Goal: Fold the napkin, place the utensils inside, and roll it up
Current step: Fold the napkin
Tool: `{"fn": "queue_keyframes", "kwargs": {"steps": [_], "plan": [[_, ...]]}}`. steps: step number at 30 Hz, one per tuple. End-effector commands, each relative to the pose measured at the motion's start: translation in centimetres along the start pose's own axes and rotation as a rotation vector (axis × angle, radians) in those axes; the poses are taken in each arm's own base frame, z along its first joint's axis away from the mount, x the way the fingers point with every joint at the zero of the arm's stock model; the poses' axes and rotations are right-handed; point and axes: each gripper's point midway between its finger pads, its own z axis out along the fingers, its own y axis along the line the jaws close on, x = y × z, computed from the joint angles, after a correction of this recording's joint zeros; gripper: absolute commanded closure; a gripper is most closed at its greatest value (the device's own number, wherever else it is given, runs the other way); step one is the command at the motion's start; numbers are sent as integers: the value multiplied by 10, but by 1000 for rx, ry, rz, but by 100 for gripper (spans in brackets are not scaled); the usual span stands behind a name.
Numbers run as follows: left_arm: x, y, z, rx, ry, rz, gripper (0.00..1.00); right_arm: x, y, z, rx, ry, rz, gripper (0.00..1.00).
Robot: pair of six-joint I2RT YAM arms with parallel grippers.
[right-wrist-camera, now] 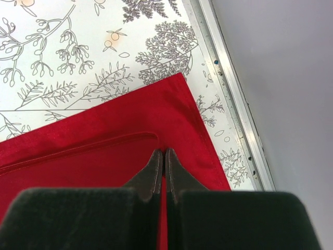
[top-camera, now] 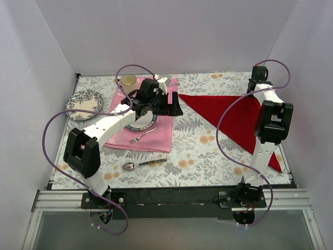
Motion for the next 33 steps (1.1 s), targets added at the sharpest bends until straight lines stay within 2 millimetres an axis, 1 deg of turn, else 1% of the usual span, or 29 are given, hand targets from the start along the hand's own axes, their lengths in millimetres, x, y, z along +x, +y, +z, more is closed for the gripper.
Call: {"fn": "queue_keyframes", "kwargs": {"steps": [1,17,24,33], "plan": [[-17,-10,-6,29,-36,13,13,-21,-8,0,21,-56,24,99],[-17,-10,-6,36,-32,7,13,-18,-5,5,6,-46,31,99],[-18,-11,-6,39,-37,9,13,-19,-10,5,35,-52,34,99],[-19,-12,-5,44,-35,9,13,-20,-15,11,62,-41,26,99]]}}
